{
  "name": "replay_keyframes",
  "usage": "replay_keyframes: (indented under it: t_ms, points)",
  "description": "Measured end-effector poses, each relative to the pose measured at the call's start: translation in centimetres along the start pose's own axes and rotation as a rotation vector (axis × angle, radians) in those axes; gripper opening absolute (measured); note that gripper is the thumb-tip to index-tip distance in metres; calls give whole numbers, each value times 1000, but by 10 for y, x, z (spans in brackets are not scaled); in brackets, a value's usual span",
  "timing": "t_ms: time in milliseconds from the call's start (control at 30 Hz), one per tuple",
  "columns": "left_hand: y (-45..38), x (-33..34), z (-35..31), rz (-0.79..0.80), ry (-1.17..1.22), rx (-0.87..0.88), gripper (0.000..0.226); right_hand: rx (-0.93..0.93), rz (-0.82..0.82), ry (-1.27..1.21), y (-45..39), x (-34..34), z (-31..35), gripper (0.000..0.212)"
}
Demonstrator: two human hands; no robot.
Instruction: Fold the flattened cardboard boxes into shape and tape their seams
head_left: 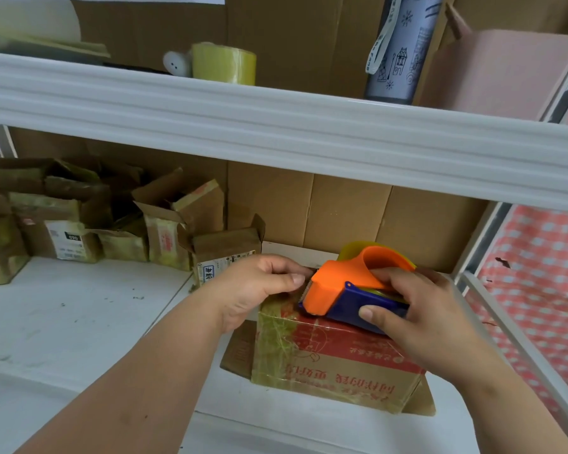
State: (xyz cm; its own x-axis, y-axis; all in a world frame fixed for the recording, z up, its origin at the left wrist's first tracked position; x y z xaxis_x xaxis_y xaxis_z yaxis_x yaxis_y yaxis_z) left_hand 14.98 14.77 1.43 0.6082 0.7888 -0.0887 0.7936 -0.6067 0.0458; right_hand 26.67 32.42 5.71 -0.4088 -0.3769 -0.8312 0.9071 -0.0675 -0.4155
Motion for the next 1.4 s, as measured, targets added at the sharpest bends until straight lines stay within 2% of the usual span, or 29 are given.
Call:
replay_keyframes:
  t_ms: [267, 400, 633, 733, 900, 967, 1033, 1167, 1400]
  points:
    - [-5, 1, -3, -88, -55, -7, 28, -78, 34, 80, -7, 0, -2, 26]
    - [-8, 1, 1, -134, -70, -27, 15, -58, 177, 250, -16, 5, -7, 53]
    - [-7, -6, 6, -318, -87, 34, 17, -108, 318, 351, -29, 14, -18, 60]
    - [-7, -9, 6, -374, -119, 45, 18, -138, 316, 322, -32, 11, -20, 50]
    - [-5, -16, 11, -471, -71, 50, 19, -202, 293, 232, -38, 5, -22, 54]
    - [-5, -18, 13, -489, -30, 45, 18, -228, 296, 235, -40, 2, -21, 49]
    - [-5, -21, 12, -494, 15, 48, 17, -256, 278, 239, -43, -3, -18, 40]
    - [-5, -24, 8, -475, 54, 55, 17, -272, 223, 251, -50, -15, -15, 55]
    - [-5, -25, 23, -446, 101, -30, 16, -339, 156, 328, -54, -19, 4, 51]
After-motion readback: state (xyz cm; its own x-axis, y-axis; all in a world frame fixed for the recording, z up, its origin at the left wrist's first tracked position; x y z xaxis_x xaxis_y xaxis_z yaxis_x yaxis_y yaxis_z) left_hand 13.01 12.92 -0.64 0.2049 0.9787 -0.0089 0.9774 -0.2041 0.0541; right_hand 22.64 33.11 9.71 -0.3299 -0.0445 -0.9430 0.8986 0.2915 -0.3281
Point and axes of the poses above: each hand's wrist, its own y-axis away from the middle knuckle, its own x-axis out of the palm, z = x × y, the point moved 7 cm from there along -y, towards the middle knuckle, and after that the axes turned 3 degrees about -x, right-handed, at the moved point
